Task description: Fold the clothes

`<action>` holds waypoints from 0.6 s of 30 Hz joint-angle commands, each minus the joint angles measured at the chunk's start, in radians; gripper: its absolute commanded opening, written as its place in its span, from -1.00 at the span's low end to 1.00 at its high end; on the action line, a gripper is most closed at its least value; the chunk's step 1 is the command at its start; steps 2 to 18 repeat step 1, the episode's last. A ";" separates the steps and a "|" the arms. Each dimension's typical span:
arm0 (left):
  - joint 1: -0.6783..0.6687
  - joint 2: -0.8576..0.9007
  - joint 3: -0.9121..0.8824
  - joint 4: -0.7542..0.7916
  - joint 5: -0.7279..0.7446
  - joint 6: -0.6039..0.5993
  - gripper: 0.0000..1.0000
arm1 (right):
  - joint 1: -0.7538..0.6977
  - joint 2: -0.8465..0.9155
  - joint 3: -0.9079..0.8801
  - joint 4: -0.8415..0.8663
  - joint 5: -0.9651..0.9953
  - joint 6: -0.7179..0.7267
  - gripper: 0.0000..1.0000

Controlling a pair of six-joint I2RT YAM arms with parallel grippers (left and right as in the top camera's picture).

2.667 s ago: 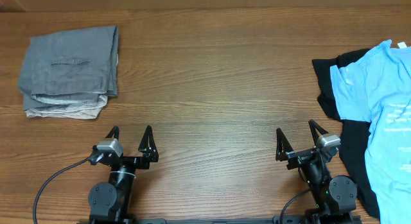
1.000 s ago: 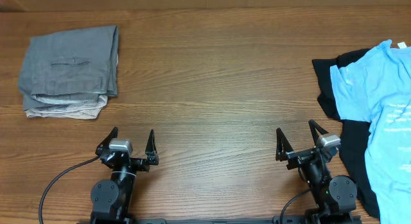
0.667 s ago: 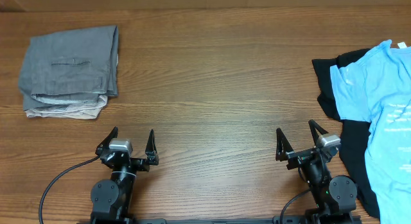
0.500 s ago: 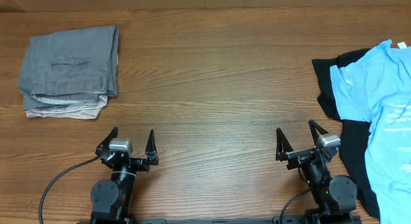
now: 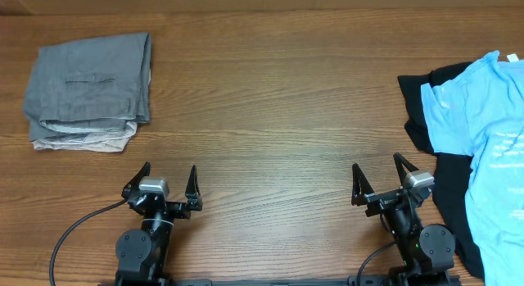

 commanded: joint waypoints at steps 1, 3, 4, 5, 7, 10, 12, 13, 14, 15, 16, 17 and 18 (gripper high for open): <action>-0.006 -0.012 -0.007 0.004 -0.016 0.019 1.00 | -0.003 -0.012 -0.011 0.003 0.010 -0.004 1.00; -0.006 -0.012 -0.007 0.004 -0.016 0.019 1.00 | -0.003 -0.012 -0.011 0.003 0.010 -0.004 1.00; -0.006 -0.012 -0.007 0.004 -0.016 0.019 1.00 | -0.003 -0.012 -0.011 0.003 0.010 -0.004 1.00; -0.006 -0.012 -0.007 0.004 -0.016 0.019 1.00 | -0.003 -0.012 -0.011 0.003 0.010 -0.004 1.00; -0.006 -0.012 -0.007 0.004 -0.016 0.019 1.00 | -0.003 -0.012 -0.011 0.003 0.010 -0.004 1.00; -0.006 -0.012 -0.007 0.004 -0.016 0.019 1.00 | -0.003 -0.012 -0.011 0.003 0.010 -0.004 1.00; -0.006 -0.012 -0.007 0.004 -0.016 0.019 1.00 | -0.003 -0.012 -0.011 0.003 0.010 -0.004 1.00; -0.006 -0.012 -0.007 0.004 -0.016 0.019 1.00 | -0.003 -0.012 -0.011 0.003 0.010 -0.004 1.00; -0.006 -0.012 -0.007 0.004 -0.016 0.019 1.00 | -0.003 -0.012 -0.011 0.003 0.010 -0.004 1.00; -0.006 -0.012 -0.007 0.004 -0.016 0.019 1.00 | -0.003 -0.012 -0.011 0.003 0.010 -0.004 1.00; -0.006 -0.012 -0.007 0.004 -0.016 0.019 1.00 | -0.003 -0.012 -0.011 0.003 0.010 -0.004 1.00; -0.006 -0.012 -0.007 0.004 -0.016 0.019 1.00 | -0.003 -0.012 -0.011 0.003 0.010 -0.004 1.00; -0.006 -0.012 -0.007 0.004 -0.016 0.019 1.00 | -0.003 -0.012 -0.011 0.003 0.010 -0.004 1.00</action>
